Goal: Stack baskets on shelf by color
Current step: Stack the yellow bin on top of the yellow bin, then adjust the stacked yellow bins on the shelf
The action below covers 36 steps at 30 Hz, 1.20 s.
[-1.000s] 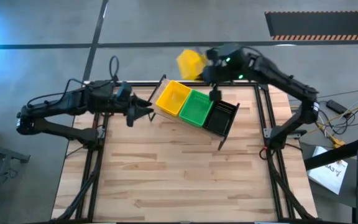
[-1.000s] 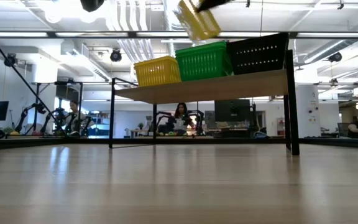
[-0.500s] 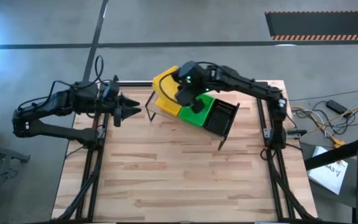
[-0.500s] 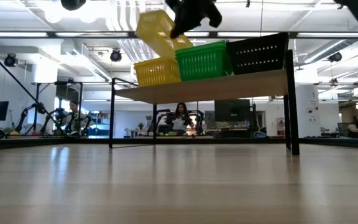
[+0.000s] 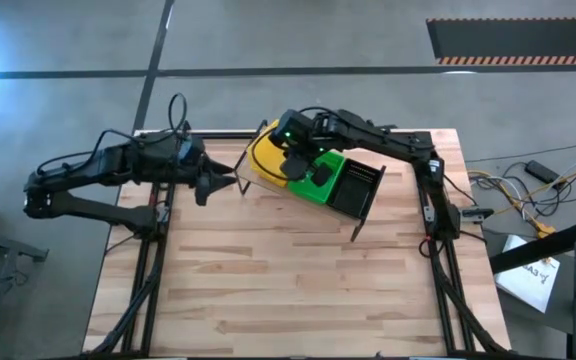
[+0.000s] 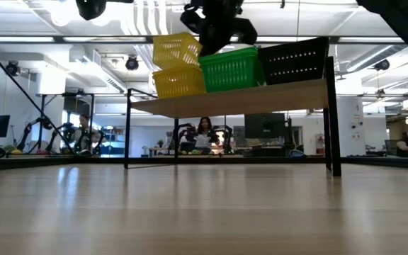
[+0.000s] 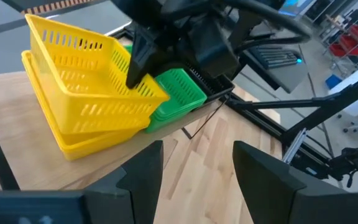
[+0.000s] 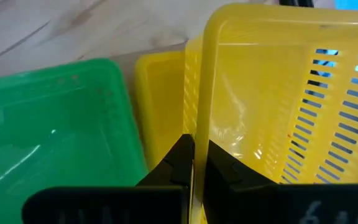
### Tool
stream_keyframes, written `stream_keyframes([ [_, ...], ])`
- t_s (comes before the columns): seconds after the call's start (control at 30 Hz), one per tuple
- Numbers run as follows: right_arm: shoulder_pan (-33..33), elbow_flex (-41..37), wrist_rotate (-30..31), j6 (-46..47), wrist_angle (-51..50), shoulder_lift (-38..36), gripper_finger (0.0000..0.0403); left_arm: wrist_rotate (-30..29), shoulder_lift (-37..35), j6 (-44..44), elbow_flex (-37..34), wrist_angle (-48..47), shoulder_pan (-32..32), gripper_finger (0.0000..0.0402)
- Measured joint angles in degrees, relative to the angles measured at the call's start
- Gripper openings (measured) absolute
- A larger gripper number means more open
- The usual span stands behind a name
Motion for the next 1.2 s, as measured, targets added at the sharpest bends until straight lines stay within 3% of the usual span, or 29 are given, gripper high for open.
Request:
stream_keyframes([
  [0.5,-0.8,-0.8,1.1,-3.0,-3.1,0.2,0.0014,0.0,2.6,-1.4,0.2,0.8,0.0,0.0178],
  [0.77,-1.4,-0.8,1.5,-2.6,-3.1,0.1,0.0088,-0.2,2.2,-2.9,0.2,1.0,0.0,0.0178],
  [0.9,-1.2,-0.6,5.2,-0.2,-3.3,-0.4,0.0123,-0.2,2.2,-3.0,0.2,0.9,0.0,0.0178],
  [0.97,-1.3,0.3,5.6,6.4,-4.1,-0.9,0.0133,-0.3,2.3,-3.0,0.2,1.0,0.0,0.0178],
  [1.13,-1.3,2.1,9.9,44.2,-4.6,-3.9,0.0135,-2.3,3.3,-3.4,0.2,0.8,0.1,0.0178],
  [1.2,-1.3,2.1,8.9,54.4,-8.8,-5.5,0.013,-3.2,4.3,-4.4,0.2,0.3,0.6,0.0178],
])
